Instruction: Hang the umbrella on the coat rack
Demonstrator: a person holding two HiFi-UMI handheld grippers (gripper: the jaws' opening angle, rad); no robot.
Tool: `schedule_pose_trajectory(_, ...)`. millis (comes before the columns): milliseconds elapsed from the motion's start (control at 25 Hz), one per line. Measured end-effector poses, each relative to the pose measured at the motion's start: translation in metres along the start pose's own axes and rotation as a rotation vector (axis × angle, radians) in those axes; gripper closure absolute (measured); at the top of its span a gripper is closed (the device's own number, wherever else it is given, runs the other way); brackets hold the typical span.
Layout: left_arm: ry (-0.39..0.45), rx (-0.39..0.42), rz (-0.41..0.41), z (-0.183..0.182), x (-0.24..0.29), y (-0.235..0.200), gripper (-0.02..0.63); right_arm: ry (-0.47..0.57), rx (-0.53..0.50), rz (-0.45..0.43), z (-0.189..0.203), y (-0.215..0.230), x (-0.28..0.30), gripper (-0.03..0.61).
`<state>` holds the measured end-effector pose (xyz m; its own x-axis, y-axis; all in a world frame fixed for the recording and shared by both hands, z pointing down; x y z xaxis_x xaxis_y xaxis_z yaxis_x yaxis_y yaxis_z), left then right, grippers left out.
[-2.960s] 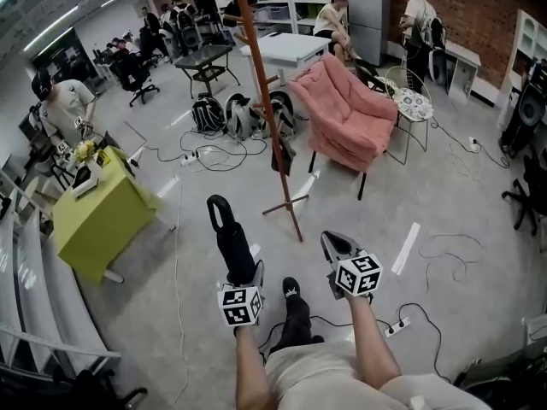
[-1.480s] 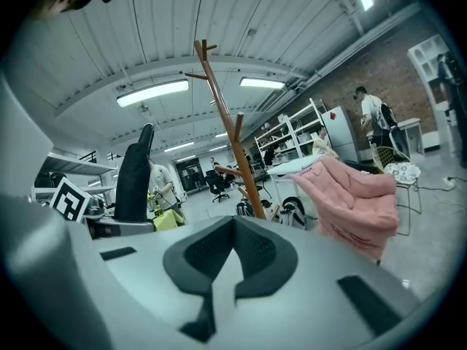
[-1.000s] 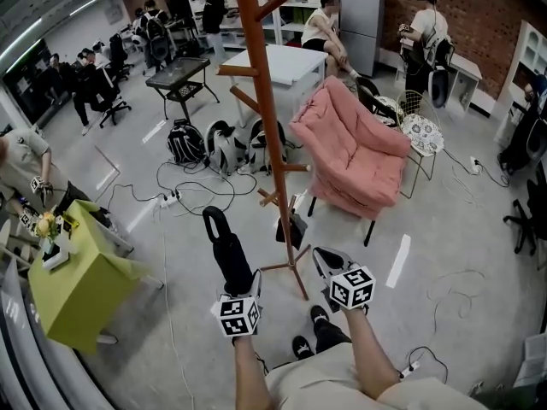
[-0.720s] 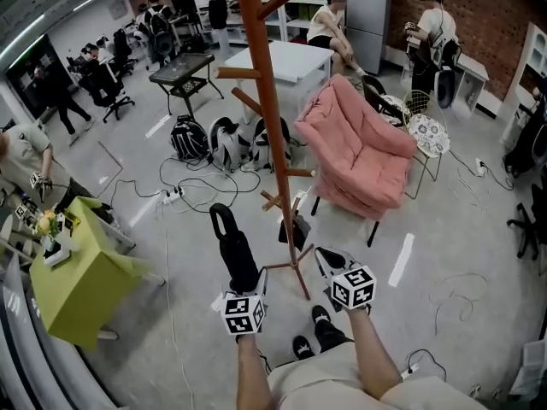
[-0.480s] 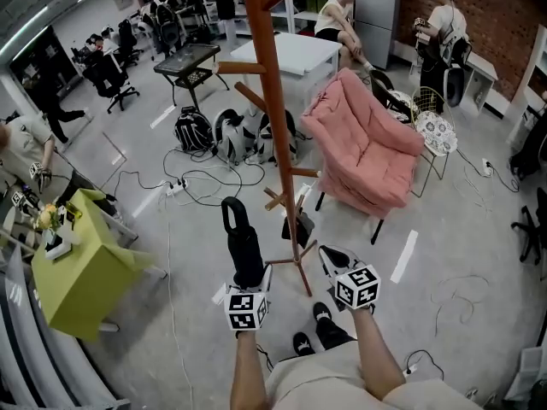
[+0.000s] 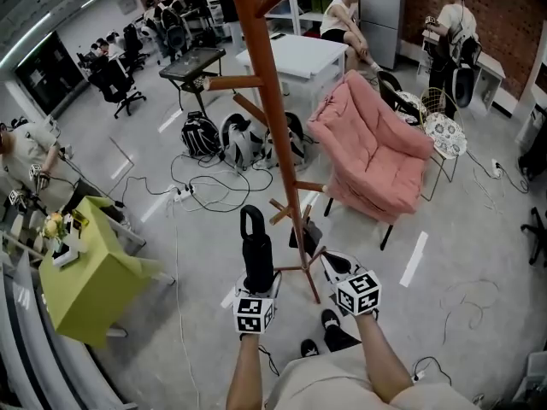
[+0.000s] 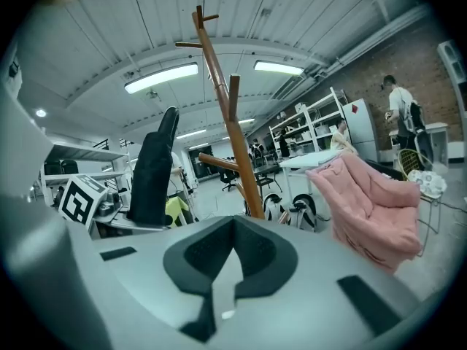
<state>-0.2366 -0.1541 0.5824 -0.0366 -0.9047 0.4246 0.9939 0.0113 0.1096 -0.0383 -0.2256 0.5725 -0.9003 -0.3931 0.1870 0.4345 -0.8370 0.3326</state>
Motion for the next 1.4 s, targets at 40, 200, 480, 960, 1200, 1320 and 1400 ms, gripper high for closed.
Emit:
schedule_pose_trajectory(40,-0.003,0.006,0.004,0.002,0.002,0.000,0.354,-0.002,-0.001,-0.003,0.001,0.001,0.002,0.575)
schedule_pose_trajectory(200,-0.006,0.025,0.017,0.005,0.013,0.002,0.354,-0.005,-0.007,-0.013,-0.002,0.006,0.007,0.575)
schedule_pose_trajectory(480,0.006,0.031,0.038,0.011,0.032,0.006,0.354,-0.042,-0.024,-0.014,0.003,0.012,0.004,0.575)
schedule_pose_trajectory(960,-0.022,0.012,0.066,0.027,0.047,0.022,0.354,-0.071,-0.016,0.007,0.008,0.026,-0.009,0.575)
schedule_pose_trajectory(1200,-0.040,0.039,0.084,0.032,0.055,0.029,0.354,-0.066,-0.009,0.018,0.009,0.029,-0.015,0.575)
schedule_pose_trajectory(1320,-0.049,0.046,0.092,0.031,0.060,0.033,0.354,-0.070,-0.009,0.019,0.010,0.032,-0.019,0.575)
schedule_pose_trajectory(1400,-0.054,0.045,0.095,0.032,0.061,0.034,0.354,-0.069,-0.006,0.025,0.011,0.034,-0.022,0.575)
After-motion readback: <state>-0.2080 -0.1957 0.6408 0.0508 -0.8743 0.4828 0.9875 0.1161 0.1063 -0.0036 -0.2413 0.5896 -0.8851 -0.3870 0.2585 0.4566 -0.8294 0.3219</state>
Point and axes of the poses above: the fingertips, and each gripper's own axes: x forward along the fingers, y to its right, z out of its underside, the point moved 6 cm from there along -x, backward along the fingers, and after that the axes turned 13 degrees about -z, right-handed, at the moved point
